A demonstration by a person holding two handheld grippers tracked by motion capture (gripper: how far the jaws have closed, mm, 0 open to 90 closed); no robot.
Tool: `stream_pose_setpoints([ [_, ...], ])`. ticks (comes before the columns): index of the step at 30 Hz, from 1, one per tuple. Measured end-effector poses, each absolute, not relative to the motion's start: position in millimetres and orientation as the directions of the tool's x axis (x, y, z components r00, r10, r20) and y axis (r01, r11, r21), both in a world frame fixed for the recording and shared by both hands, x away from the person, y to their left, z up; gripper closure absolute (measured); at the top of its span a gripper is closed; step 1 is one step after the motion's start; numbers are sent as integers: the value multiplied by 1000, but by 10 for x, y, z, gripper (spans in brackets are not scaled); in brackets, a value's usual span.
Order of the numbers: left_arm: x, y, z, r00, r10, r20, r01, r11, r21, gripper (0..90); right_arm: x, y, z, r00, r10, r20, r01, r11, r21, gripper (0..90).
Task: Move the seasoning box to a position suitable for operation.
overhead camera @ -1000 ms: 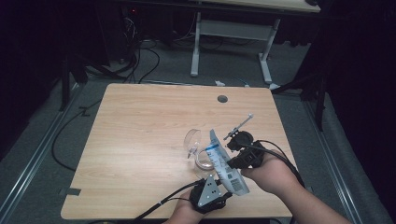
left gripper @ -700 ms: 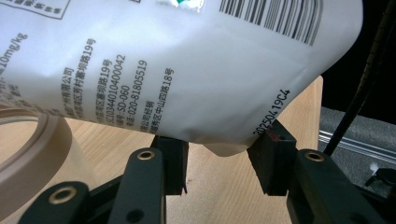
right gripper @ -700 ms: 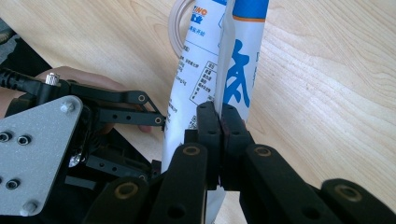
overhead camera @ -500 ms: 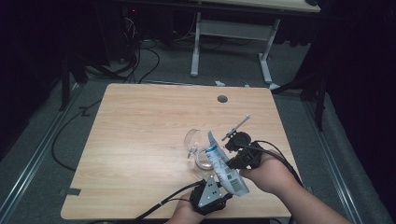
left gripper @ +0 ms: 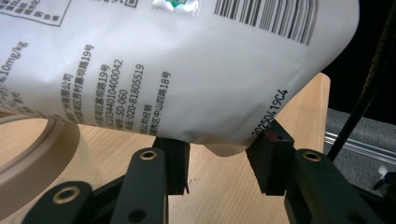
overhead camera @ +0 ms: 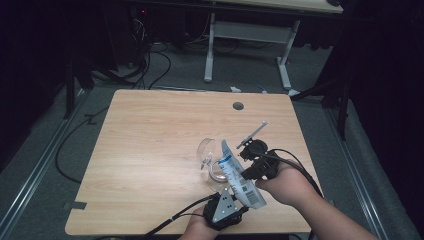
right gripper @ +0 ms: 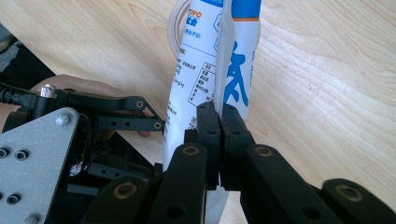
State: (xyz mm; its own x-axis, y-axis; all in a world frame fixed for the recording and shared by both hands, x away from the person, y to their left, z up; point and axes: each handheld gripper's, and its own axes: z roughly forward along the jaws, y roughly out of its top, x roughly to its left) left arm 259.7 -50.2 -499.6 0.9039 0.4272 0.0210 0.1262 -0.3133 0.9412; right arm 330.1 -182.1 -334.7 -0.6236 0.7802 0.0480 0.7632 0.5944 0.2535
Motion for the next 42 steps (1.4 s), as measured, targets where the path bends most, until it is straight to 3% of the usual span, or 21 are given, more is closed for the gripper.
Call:
stream_pose_setpoints([
  [42, 2569, -577, -4897, 905, 426, 23, 117, -301, 946, 630, 3356, -1820, -3340, -637, 771, 16, 744, 609, 275, 893],
])
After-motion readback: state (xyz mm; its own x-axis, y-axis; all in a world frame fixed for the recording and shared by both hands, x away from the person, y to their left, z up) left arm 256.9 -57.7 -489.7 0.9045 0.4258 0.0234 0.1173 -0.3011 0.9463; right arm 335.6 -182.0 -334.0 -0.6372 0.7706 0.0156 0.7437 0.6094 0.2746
